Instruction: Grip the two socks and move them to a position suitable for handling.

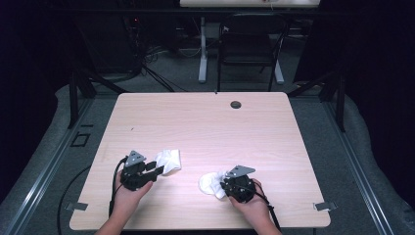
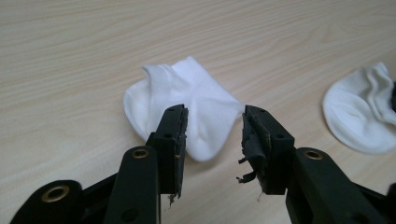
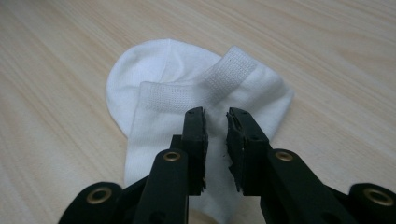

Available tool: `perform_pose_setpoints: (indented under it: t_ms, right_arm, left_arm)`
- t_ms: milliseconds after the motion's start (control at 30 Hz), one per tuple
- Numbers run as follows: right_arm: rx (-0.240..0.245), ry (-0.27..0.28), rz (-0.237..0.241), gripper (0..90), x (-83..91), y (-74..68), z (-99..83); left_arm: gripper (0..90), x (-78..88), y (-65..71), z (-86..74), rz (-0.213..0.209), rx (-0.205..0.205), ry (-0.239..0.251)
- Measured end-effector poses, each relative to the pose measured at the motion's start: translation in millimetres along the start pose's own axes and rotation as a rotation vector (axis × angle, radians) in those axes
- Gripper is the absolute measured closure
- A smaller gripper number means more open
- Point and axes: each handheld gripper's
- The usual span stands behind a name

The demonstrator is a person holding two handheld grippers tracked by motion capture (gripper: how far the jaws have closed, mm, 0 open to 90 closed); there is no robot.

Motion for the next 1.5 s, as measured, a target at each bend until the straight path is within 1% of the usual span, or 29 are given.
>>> perform_pose_setpoints:
  t_ms: [67, 100, 200, 267, 367, 433, 467, 500, 600, 667, 700, 733, 800, 933, 967, 1000, 1033, 1067, 1100, 1133, 1167, 1200, 1233, 1267, 1300, 1333, 1367, 1467, 1500]
  right_arm:
    - [0.015, -0.009, 0.006, 77.0, 0.4, -4.3, 1.2]
    - [0.026, -0.008, 0.012, 76.9, 0.2, -8.7, 2.2]
    - [0.037, -0.014, 0.024, 76.7, 0.6, -11.4, 3.0]
    - [0.031, -0.007, 0.032, 76.6, 0.3, -13.8, 3.2]
    - [0.021, -0.007, 0.057, 76.3, 0.2, -18.2, 4.5]
    - [0.023, -0.009, 0.062, 75.9, -0.2, -21.5, 5.8]
    - [0.023, -0.003, 0.060, 75.6, -0.9, -23.7, 6.4]
    - [0.034, -0.010, 0.063, 75.4, -1.1, -25.5, 7.4]
    - [0.030, -0.011, 0.071, 75.0, -2.3, -31.0, 10.1]
    - [0.028, -0.007, 0.080, 74.7, -3.6, -34.4, 11.5]
    - [0.028, -0.009, 0.082, 74.7, -3.8, -36.0, 12.2]
    - [0.024, -0.005, 0.075, 74.6, -4.8, -38.4, 13.1]
    - [0.014, -0.011, 0.084, 74.5, -5.2, -41.6, 14.9]
    - [0.011, -0.006, 0.092, 74.1, -7.6, -46.6, 17.9]
    - [-0.005, -0.001, 0.098, 73.9, -8.5, -47.9, 18.4]
    - [-0.010, 0.000, 0.112, 73.8, -8.9, -48.8, 19.0]
    - [-0.007, 0.000, 0.103, 73.8, -9.5, -51.2, 20.0]
    - [0.009, -0.008, 0.092, 73.7, -9.5, -53.2, 21.0]
    - [0.016, -0.001, 0.083, 73.6, -10.8, -55.8, 21.9]
    - [0.027, -0.009, 0.082, 73.6, -10.9, -57.2, 22.8]
    - [0.031, -0.003, 0.080, 73.6, -12.2, -59.0, 23.9]
    - [0.025, 0.005, 0.089, 73.6, -13.7, -60.7, 24.9]
    - [0.027, 0.001, 0.097, 73.5, -14.0, -61.3, 25.7]
    - [0.027, 0.014, 0.099, 73.6, -15.8, -63.7, 26.9]
    - [0.026, 0.010, 0.102, 73.5, -16.0, -65.0, 27.6]
    - [0.023, 0.013, 0.113, 73.5, -16.4, -66.2, 28.0]
    - [0.014, 0.021, 0.120, 73.4, -16.9, -68.6, 28.5]
    - [0.016, 0.020, 0.124, 72.9, -17.3, -72.5, 29.5]
    - [0.022, 0.025, 0.118, 72.7, -18.0, -73.4, 29.8]
  left_arm:
    - [62.2, -9.5, -1.4, 4.9, 0.029, 0.000, -0.015]
    - [63.0, -14.9, -2.6, 6.5, 0.038, 0.000, -0.022]
    - [64.3, -31.2, -7.2, 6.7, 0.067, 0.008, -0.066]
    - [64.9, -39.7, -10.3, 4.5, 0.069, 0.026, -0.085]
    - [66.6, -48.6, -9.5, 1.9, 0.064, 0.023, -0.101]
    - [66.9, -51.0, -6.4, 1.8, 0.065, 0.017, -0.097]
    - [66.9, -52.7, -3.6, 2.1, 0.058, 0.008, -0.102]
    - [66.9, -54.1, -0.6, 2.0, 0.054, 0.002, -0.105]
    - [67.0, -59.0, 8.7, 1.4, 0.046, -0.019, -0.105]
    - [67.0, -62.9, 15.4, 1.5, 0.033, -0.023, -0.107]
    - [67.0, -65.3, 19.5, 2.4, 0.030, -0.035, -0.112]
    - [67.0, -66.8, 22.3, 2.7, 0.024, -0.034, -0.116]
    - [66.9, -70.3, 29.0, 3.3, 0.005, -0.033, -0.125]
    - [66.8, -77.2, 43.6, 3.0, -0.011, -0.044, -0.131]
    - [66.8, -78.5, 46.6, 2.9, -0.017, -0.047, -0.134]
    - [66.8, -79.7, 49.4, 2.5, -0.021, -0.050, -0.132]
    - [66.7, -80.5, 51.9, 2.2, -0.029, -0.050, -0.137]
    - [66.6, -81.4, 54.3, 1.6, -0.033, -0.049, -0.134]
    - [66.5, -81.7, 55.4, 1.5, -0.037, -0.053, -0.137]
    - [66.5, -82.3, 57.1, 1.1, -0.043, -0.051, -0.137]
    - [66.5, -83.0, 58.6, 0.5, -0.043, -0.051, -0.131]
    - [66.5, -82.8, 59.3, 0.4, -0.048, -0.046, -0.137]
    - [66.4, -83.0, 59.7, 0.3, -0.048, -0.049, -0.136]
    - [66.3, -83.2, 59.9, 0.1, -0.047, -0.047, -0.132]
    - [66.2, -83.0, 59.5, 0.4, -0.050, -0.046, -0.136]
    - [66.2, -82.9, 59.2, 0.5, -0.052, -0.040, -0.137]
    - [66.2, -82.6, 58.6, 0.8, -0.054, -0.043, -0.139]
    - [66.2, -82.8, 59.6, 0.0, -0.049, -0.043, -0.133]
    - [66.2, -82.3, 59.7, 0.1, -0.048, -0.048, -0.139]
Point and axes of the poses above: each handheld gripper's, and its own axes: x roughly backward along the jaws, z roughly out of its top, y roughly to its right, and after that the axes turned 13 degrees about x, right-handed
